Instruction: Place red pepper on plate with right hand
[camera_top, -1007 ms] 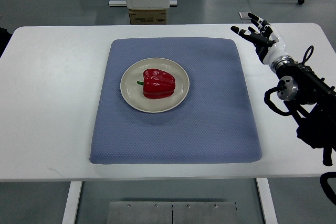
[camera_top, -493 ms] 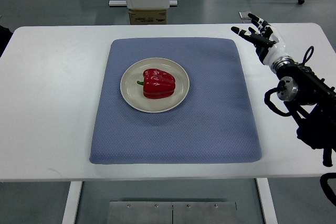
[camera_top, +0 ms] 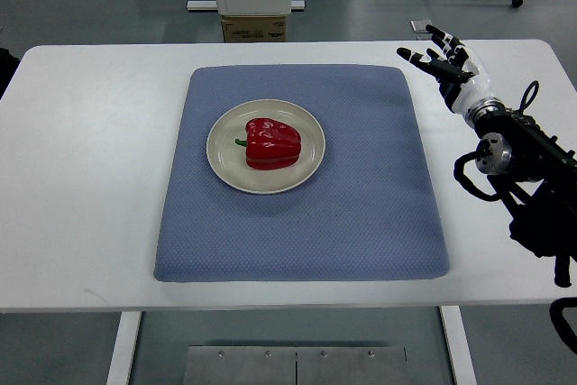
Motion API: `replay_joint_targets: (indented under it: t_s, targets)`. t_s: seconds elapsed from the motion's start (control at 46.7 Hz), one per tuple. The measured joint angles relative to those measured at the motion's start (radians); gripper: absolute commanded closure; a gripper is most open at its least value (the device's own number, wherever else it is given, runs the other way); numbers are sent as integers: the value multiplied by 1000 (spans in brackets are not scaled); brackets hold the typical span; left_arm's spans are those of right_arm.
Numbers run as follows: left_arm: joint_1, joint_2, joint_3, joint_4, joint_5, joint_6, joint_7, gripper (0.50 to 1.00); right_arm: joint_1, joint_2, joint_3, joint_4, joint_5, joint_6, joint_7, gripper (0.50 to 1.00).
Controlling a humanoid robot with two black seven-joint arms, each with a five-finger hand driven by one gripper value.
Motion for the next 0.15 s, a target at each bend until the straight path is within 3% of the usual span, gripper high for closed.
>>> replay_joint_targets:
  t_s: [0.15]
  targets:
    - [0,0,0,0,0,0,0,500,0,0,0,1,0,0,0,500]
